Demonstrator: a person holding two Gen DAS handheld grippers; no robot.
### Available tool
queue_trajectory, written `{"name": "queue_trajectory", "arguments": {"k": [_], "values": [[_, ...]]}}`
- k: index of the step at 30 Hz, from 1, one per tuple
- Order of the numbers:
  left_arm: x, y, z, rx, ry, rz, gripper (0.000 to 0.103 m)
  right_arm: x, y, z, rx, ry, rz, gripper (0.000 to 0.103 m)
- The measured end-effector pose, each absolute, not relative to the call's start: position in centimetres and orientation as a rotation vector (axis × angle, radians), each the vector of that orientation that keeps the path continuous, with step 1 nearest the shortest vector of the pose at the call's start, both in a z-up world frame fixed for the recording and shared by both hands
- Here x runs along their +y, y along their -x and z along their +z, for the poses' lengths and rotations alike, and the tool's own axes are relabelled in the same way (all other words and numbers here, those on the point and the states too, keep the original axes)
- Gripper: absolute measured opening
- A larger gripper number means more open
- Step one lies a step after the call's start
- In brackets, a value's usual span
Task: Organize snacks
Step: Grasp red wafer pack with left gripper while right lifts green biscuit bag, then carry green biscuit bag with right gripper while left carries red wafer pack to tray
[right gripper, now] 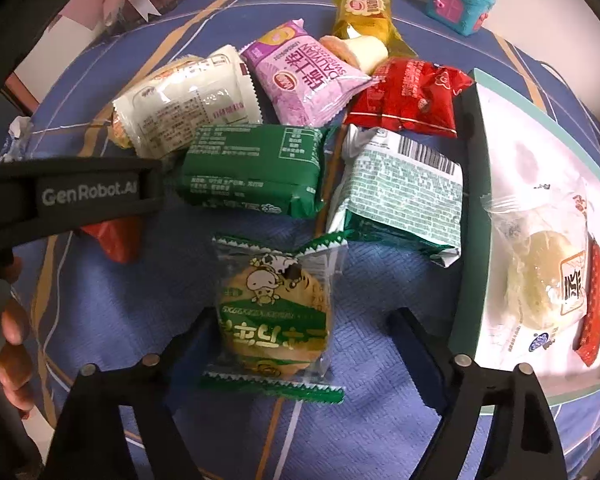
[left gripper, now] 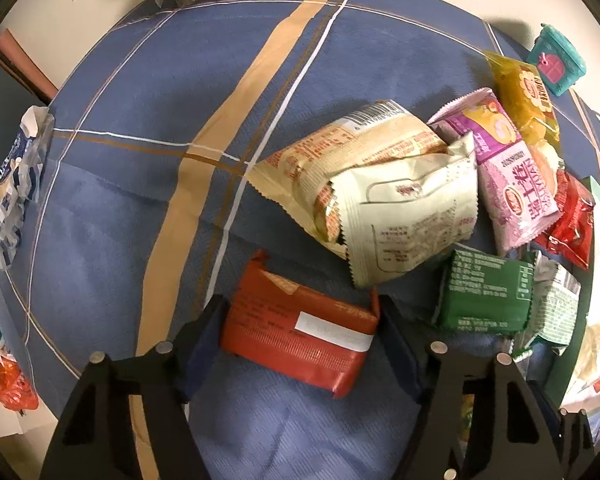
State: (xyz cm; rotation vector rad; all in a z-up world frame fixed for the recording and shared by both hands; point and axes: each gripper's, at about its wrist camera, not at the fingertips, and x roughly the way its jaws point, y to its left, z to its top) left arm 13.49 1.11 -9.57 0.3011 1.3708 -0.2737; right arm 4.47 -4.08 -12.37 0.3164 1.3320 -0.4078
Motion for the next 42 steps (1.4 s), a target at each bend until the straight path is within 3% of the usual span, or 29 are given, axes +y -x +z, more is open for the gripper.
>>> {"name": "queue_trajectory", "arguments": {"k": [5, 12, 34, 39, 42], "values": [[0.2, -11.8, -8.8, 1.378, -0.319, -0.284, 0.074, -5.3, -3.9, -12.1, 1.311, -0.332, -0.394, 0.079], [-1.4, -9.6, -7.4, 1.359, -0.335, -0.298, 0.073, -7.1, -2.3, -10.8, 1.280, -0.313, -0.391, 0.053], [-4.0, -4.8, 3.9, 1.164, -0.224, -0.325, 0.073, -12.7, 2.1, -0.8, 1.064, -0.408, -0.436, 0.052], [-3.6, -4.3, 5.5, 1.151, -0.221, -0.355, 0.073, -14.6, 3.7, 0.9, 1.019, -0.450, -0.493, 0.052], [-4.4, -4.9, 3.6, 1.151, -0.224, -0.384, 0.073, -16.9, 5.3, 2.0, 0.993, -0.485, -0.544, 0.052]]}}
